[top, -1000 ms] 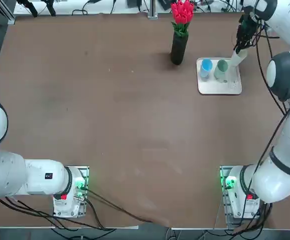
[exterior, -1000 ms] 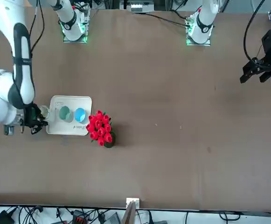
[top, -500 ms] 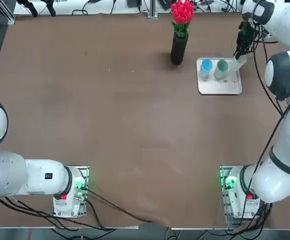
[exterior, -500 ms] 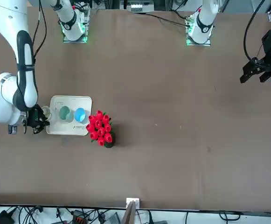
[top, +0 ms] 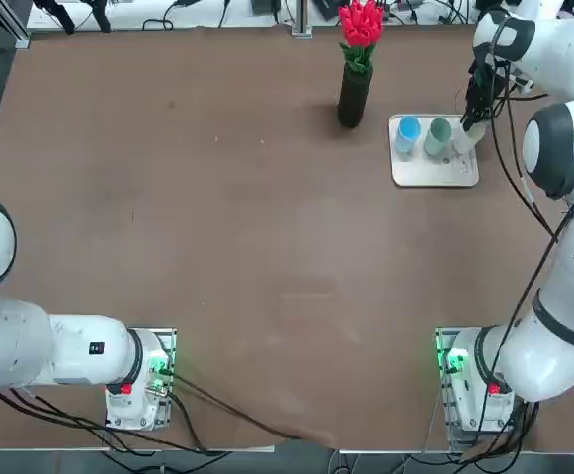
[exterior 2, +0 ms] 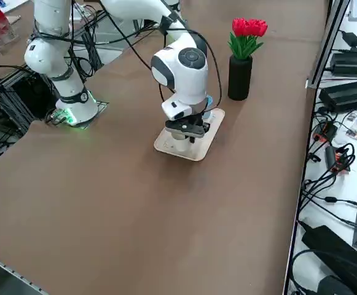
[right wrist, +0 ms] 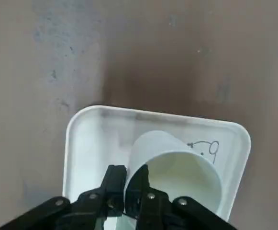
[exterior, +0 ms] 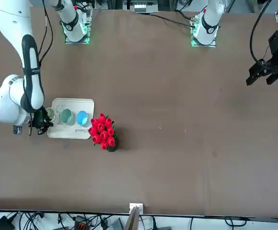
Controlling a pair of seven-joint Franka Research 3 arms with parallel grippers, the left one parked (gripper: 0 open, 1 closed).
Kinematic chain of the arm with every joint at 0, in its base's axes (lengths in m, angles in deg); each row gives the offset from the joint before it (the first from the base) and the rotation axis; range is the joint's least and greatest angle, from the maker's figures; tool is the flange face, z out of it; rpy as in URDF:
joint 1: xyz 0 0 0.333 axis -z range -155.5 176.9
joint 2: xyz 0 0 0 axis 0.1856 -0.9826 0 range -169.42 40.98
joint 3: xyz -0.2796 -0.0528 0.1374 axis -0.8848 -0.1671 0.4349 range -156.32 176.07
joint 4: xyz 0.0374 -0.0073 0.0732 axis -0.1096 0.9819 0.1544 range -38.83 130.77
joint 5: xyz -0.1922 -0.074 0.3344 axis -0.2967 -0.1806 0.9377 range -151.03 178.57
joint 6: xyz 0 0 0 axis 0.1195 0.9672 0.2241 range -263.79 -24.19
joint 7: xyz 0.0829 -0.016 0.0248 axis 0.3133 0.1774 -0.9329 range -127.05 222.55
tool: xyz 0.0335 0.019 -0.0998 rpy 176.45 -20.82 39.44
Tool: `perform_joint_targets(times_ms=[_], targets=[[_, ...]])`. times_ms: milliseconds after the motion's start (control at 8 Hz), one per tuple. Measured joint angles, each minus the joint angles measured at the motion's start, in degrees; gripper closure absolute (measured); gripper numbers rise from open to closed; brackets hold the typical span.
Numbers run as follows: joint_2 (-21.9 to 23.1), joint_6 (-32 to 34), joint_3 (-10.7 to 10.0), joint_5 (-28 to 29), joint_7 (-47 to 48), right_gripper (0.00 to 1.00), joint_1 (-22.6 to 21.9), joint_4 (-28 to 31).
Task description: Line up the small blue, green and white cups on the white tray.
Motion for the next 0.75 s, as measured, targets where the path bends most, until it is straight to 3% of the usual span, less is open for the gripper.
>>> perform_joint_targets(times_ms=[500,625,750], targets=[[0.13,-0.22,0.0,0.86,0.07,0.96,-0.69,0.54],[0.14,-0.22,0.0,0.87,0.11,0.85,-0.72,0.66],[0.23,-0.22,-0.02,0.88,0.29,0.64,-0.86,0.68]])
